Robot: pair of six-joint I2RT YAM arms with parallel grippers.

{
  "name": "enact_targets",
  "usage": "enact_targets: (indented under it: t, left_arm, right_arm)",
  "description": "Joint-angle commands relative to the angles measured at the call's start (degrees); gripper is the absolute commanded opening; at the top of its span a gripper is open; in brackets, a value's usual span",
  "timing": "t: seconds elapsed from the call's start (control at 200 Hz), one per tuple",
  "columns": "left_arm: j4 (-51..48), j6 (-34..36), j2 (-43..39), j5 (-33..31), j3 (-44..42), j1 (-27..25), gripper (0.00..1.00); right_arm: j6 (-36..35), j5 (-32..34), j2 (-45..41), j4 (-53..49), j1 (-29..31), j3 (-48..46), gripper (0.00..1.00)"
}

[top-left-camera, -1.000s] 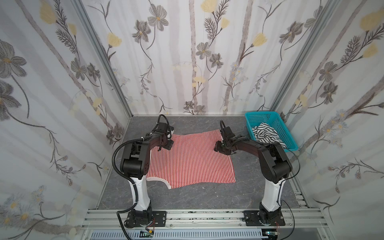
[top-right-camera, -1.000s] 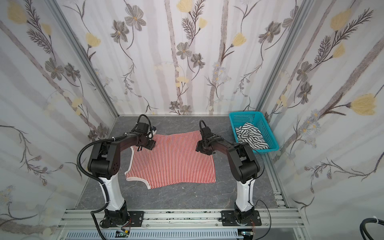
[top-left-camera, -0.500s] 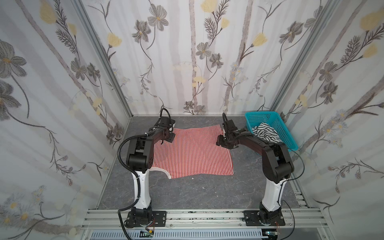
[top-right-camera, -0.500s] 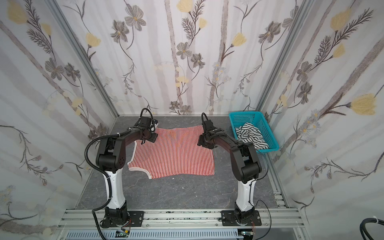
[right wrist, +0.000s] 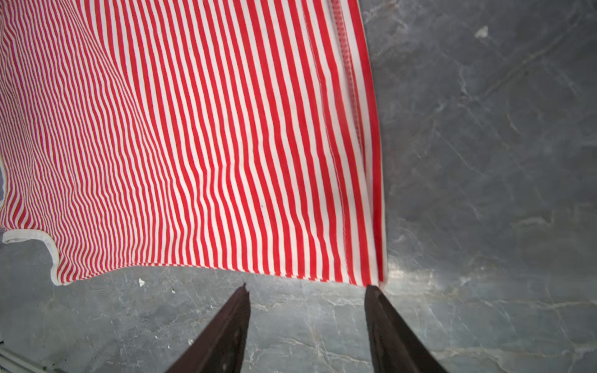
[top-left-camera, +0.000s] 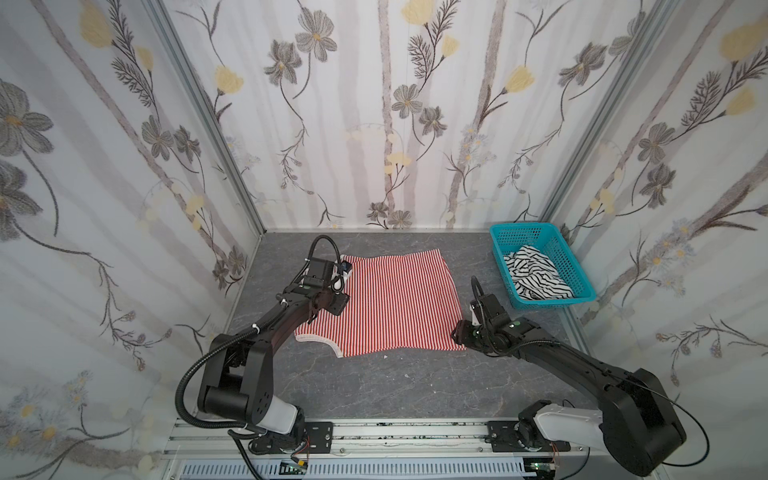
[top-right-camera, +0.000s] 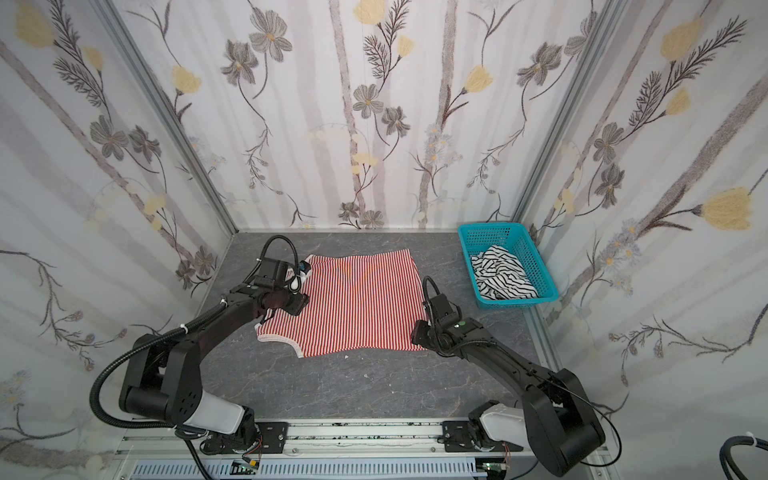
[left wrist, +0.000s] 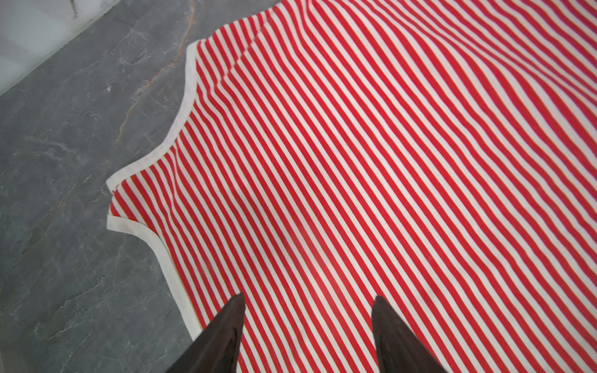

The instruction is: Fold and stack the tank tops

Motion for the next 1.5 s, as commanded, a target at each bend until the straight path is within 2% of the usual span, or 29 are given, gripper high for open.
enact_targets:
  t: [0.0,0.05,0.135,0.22,0.485,0.914,1.009,1.149,1.224,1.494]
  left_arm:
    - [-0.78,2.0,-5.2,0.38,-4.65,-1.43,0.62]
    - [-1.16,2.08,-7.35,1.2,-6.74,-2.04,0.56]
    - [-1.71,1.71,-10.15,2.49,-9.4,-3.05,0.38]
    - [-2.56,1.48,-12.11,2.69,-11.11,-4.53,0.3]
    - [-3.03,0.49,-14.92,2.03,-13.42,-6.19,0.3]
    - [-3.12,-0.02,-15.37,2.02,-14.09,-6.67,0.32]
    - [-3.12,-0.11,-15.37,1.82,-14.3,-6.71,0.33]
    - [-3.21,-0.19,-15.55,1.77,-14.48,-6.71,0.34]
    - [-3.51,-0.04,-15.85,2.05,-14.63,-6.88,0.34]
    - [-7.55,4.65,-15.72,5.29,-17.41,-10.02,0.51]
  right_arm:
    - [2.97,0.61,-2.58,2.06,-0.21,-2.85,0.57]
    - [3.16,0.49,-2.52,2.23,-0.43,-3.63,0.55]
    - [3.63,0.49,-1.79,3.47,-0.8,-4.51,0.52]
    - [4.19,-0.14,-0.41,5.29,-1.35,-5.15,0.48]
    - [6.18,-1.26,1.6,9.38,-3.09,-6.21,0.42]
    - [6.41,-2.36,4.15,10.53,-3.47,-6.17,0.33]
    - [6.4,-2.52,4.33,10.68,-3.46,-6.26,0.24]
    - [6.41,-2.9,3.08,10.11,-3.53,-6.26,0.02]
    - [6.41,-2.79,1.57,9.23,-3.48,-6.17,0.0]
    - [6.67,-2.55,-3.43,6.01,-2.79,-5.59,0.0]
